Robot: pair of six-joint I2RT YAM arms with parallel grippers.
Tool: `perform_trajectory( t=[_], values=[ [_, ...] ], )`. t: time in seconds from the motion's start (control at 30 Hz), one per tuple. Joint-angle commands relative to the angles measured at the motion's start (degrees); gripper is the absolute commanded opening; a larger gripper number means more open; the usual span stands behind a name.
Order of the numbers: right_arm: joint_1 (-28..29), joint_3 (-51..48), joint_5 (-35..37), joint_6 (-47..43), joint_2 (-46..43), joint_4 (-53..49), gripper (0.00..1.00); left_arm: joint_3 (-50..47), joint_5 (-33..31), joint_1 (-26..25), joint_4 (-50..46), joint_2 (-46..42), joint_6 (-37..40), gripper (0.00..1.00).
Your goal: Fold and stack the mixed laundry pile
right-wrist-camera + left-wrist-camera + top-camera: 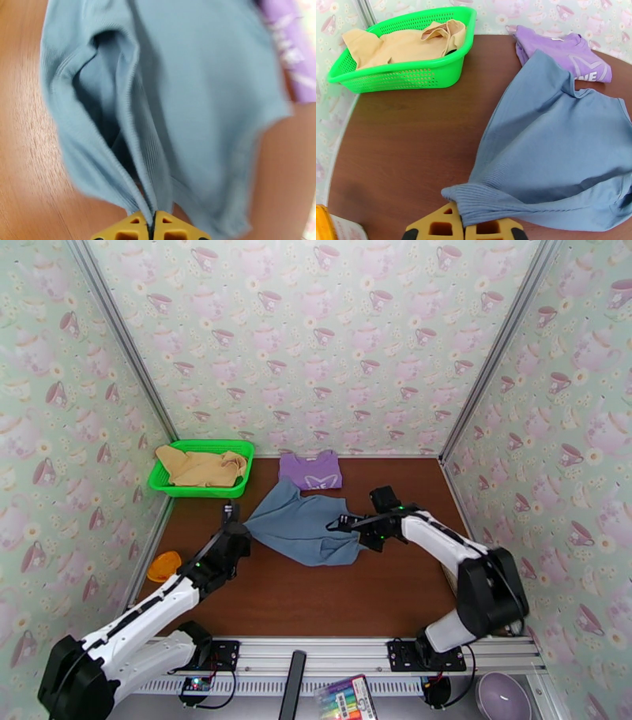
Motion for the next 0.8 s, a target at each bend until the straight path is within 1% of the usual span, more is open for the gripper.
perform_trajectory(
  t=[0.0, 0.1, 0.17, 0.3, 0.4, 0.53, 0.63, 0.7, 0.77],
  values=[
    [-2.68, 5.09, 4.7, 2.46, -11.99, 0.09, 0.0, 8.94, 0.18, 2.46, -4.62, -0.99, 3.28, 0.0],
    [-4.63, 7.49, 8.71, 3.62, -22.35, 1.95, 0.0, 17.95, 2.35, 5.5, -9.87, -2.05, 3.03, 0.0],
    [-4.83, 9.52, 11.6, 4.23, -27.42, 2.84, 0.0, 26.11, 4.19, 6.49, -13.91, -2.66, 2.31, 0.0],
    [-4.92, 13.93, 14.43, 5.71, -33.38, 2.07, 0.0, 39.25, 10.12, 6.69, -21.29, -3.12, 3.02, 0.0],
    [-4.92, 15.47, 17.69, 6.6, -36.67, 4.31, 0.0, 47.58, 15.76, 6.69, -26.83, -3.46, 3.85, 0.0],
    [-4.92, 18.18, 21.58, 7.15, -36.4, 5.95, 0.0, 54.83, 22.58, 6.69, -31.42, -2.09, 4.14, 0.0],
    [-5.15, 18.83, 23.37, 6.64, -32.98, 8.39, 0.0, 57.7, 25.0, 6.68, -32.07, 1.89, 5.13, 0.0],
    [-6.06, 19.62, 22.54, 7.03, -28.29, 9.67, 0.0, 59.49, 25.69, 6.76, -31.65, 5.97, 6.34, 0.0],
    [-7.86, 20.62, 20.18, 7.97, -24.16, 11.63, 0.0, 61.77, 26.36, 7.02, -30.76, 11.01, 7.78, 0.0]
  ],
)
